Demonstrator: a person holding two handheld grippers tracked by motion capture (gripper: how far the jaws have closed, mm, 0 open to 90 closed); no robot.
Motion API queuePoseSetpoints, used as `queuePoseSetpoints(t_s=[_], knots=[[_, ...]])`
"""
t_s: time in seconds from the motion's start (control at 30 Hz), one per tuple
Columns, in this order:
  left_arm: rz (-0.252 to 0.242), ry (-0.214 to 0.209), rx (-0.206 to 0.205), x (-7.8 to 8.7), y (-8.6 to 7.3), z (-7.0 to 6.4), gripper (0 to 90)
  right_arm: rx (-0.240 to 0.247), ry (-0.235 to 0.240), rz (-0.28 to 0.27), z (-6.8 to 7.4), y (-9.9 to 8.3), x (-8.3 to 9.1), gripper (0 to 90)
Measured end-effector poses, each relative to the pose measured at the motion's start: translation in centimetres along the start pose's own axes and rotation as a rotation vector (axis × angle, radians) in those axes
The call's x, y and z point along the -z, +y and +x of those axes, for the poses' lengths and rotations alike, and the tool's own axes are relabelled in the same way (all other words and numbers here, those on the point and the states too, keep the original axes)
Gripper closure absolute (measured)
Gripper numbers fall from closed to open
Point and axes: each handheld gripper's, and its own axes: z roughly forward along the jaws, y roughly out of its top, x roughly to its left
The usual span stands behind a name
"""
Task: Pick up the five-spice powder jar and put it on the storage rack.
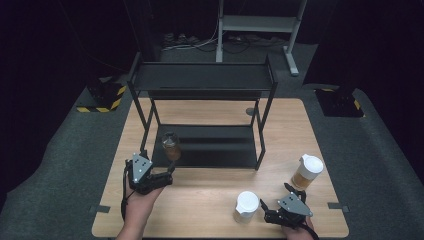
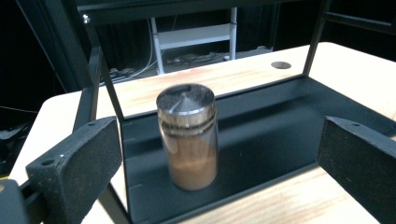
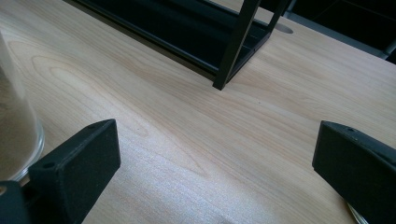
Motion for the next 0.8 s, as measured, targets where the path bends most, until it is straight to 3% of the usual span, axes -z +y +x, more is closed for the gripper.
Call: queuePoseSetpoints(t_s=[0.33,0.8], knots=[[0.011,-0.008,0.0,1.5,-2.1,-0.3,0.4,0.002,-0.002,0.001,0.1,0.0,0.0,0.3],[0.101,-0.029,-0.002,2.2,-5.3,-0.6,0.4,0.003,-0.004,0.002,0.1,0.0,0.0,0.3]])
